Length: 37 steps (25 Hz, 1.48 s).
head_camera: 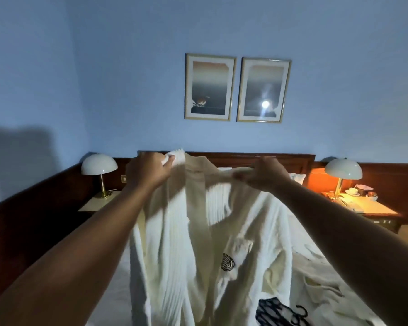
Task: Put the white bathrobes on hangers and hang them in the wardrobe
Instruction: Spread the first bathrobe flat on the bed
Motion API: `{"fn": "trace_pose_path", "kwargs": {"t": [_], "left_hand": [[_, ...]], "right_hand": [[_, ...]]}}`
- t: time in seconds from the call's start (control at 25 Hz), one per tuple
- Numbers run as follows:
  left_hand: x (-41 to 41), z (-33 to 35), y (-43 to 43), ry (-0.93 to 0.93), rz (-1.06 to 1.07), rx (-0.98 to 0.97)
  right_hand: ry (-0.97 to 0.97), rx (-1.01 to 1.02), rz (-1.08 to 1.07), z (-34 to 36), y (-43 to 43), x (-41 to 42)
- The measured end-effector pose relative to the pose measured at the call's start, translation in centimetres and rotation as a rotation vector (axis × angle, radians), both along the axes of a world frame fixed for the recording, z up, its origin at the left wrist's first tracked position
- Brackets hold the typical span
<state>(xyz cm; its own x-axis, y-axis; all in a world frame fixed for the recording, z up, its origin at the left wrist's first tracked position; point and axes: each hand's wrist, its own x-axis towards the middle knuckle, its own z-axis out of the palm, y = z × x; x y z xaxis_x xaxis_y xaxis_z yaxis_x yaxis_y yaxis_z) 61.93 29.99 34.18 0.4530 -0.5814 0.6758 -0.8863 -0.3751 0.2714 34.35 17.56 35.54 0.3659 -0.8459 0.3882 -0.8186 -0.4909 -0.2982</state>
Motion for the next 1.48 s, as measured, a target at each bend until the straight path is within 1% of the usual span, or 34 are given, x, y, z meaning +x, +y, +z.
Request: {"fn": "trace_pose_path", "kwargs": {"t": [0.04, 0.08, 0.16, 0.36, 0.52, 0.64, 0.76, 0.88, 0.96, 1.04, 1.12, 1.2, 1.24, 1.28, 1.32, 1.4, 1.44, 1.48], "left_hand": [[-0.2, 1.8, 0.6, -0.002, 0.015, -0.049], [-0.3, 4.0, 1.3, -0.014, 0.029, -0.104], [-0.5, 8.6, 2.4, -0.075, 0.057, -0.207], [-1.7, 22.7, 5.1, -0.320, 0.123, -0.427], [-2.7, 31.7, 8.3, -0.468, 0.201, -0.488], [-3.3, 36.1, 10.3, -0.539, 0.246, -0.520], [-3.3, 40.0, 12.0, -0.571, 0.266, -0.618], [-2.7, 42.2, 13.1, -0.592, 0.275, -0.695], [-1.5, 42.3, 13.0, -0.559, 0.264, -0.730], [0.5, 40.1, 11.9, -0.508, 0.225, -0.706], [2.8, 34.9, 10.1, -0.455, 0.154, -0.665], [5.3, 26.7, 8.4, -0.360, 0.072, -0.604], [6.2, 22.1, 8.0, -0.319, 0.005, -0.542], [7.5, 16.6, 7.5, -0.254, -0.089, -0.426], [8.8, 10.3, 7.2, -0.172, -0.174, -0.248], [10.1, -2.1, 7.9, -0.027, -0.318, 0.180], [10.7, -8.5, 8.3, 0.013, -0.382, 0.321], [10.7, -14.1, 9.0, 0.078, -0.365, 0.401]], "right_hand": [[-0.022, -0.127, -0.091, 2.1, 0.8, -0.1], [-0.085, -0.225, -0.166, 4.5, 1.6, -0.3], [-0.171, -0.363, -0.247, 9.5, 3.1, -0.8], [-0.096, -0.590, -0.321, 21.3, 6.3, -2.2], [-0.064, -0.761, -0.390, 28.9, 8.8, -3.9], [-0.010, -0.911, -0.436, 33.9, 10.5, -5.0], [-0.003, -1.004, -0.484, 38.8, 12.0, -5.1], [-0.043, -1.037, -0.494, 41.4, 12.6, -5.1], [-0.086, -0.991, -0.454, 41.3, 12.1, -4.6], [-0.097, -0.883, -0.388, 39.0, 10.4, -3.1], [-0.124, -0.720, -0.311, 33.8, 7.9, -1.2], [-0.148, -0.552, -0.235, 25.4, 4.9, 0.5], [-0.162, -0.475, -0.196, 20.7, 3.0, 1.1], [-0.179, -0.362, -0.154, 15.1, 1.5, 1.4], [-0.200, -0.215, -0.112, 8.8, 0.4, 1.5], [-0.292, 0.164, -0.076, -3.3, -0.8, 1.2], [-0.324, 0.334, -0.090, -8.9, -1.1, 1.0], [-0.344, 0.459, -0.108, -14.3, -1.5, 1.0]]}}
